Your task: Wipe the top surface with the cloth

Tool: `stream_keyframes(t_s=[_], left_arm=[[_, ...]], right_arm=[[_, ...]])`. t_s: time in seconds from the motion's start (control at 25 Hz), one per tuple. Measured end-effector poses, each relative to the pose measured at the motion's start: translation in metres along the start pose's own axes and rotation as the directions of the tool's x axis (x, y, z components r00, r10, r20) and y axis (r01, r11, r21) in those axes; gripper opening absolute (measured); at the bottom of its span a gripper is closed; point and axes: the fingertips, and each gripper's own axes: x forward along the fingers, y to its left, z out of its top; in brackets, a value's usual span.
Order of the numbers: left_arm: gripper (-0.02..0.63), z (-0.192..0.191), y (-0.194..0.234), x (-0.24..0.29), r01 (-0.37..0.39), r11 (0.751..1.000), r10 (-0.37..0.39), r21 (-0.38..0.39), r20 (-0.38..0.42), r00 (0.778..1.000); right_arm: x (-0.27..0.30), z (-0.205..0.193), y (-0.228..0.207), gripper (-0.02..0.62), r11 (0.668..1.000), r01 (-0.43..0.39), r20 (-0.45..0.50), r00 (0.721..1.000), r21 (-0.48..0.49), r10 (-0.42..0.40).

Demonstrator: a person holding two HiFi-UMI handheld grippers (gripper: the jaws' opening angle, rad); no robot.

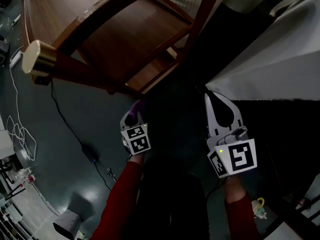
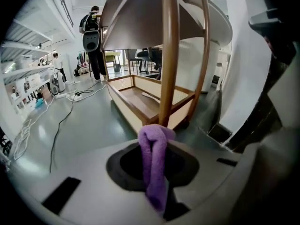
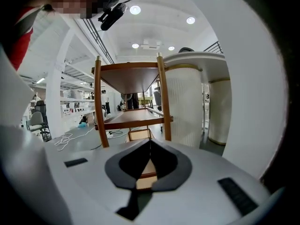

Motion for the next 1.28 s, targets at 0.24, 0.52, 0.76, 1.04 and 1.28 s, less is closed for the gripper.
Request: stream_keyframes(t_s=[0.24,0.52,0.76,1.04,1.28], left_arm=[[0.063,-0.007,0.016,-0.007,-0.042,0.999,0.041,-0.025,-0.008,0.999],[0.063,-0.007,0.019,-0.009,-0.055,0.997,0.055,-0.06,-0.001,0.998],[0.063,0.016,0.026,-0.042,-0.053,0.997,0.054,-0.048,0.03,0.998],[0.063,0.144,-0.005,-0.192,0.086,0.991,-0.107,0.1,0.232,0.967],[0.063,0.228,-0.01,-0.302,0.161,0.984,-0.177,0.076,0.345,0.922]], right_arm=[[0.003,0.001,0.005,0.012,1.0,-0.011,0.01,1.0,-0.001,0.011],[0.002,0.001,0.007,0.012,1.0,-0.02,0.015,1.0,-0.005,0.02],[-0.004,0.011,0.013,0.012,1.0,-0.018,0.005,1.0,0.009,0.018],[-0.035,0.1,0.036,0.012,0.999,-0.027,0.013,1.0,0.033,0.027],[-0.068,0.19,0.055,0.012,0.998,-0.02,0.058,0.998,0.063,0.016]])
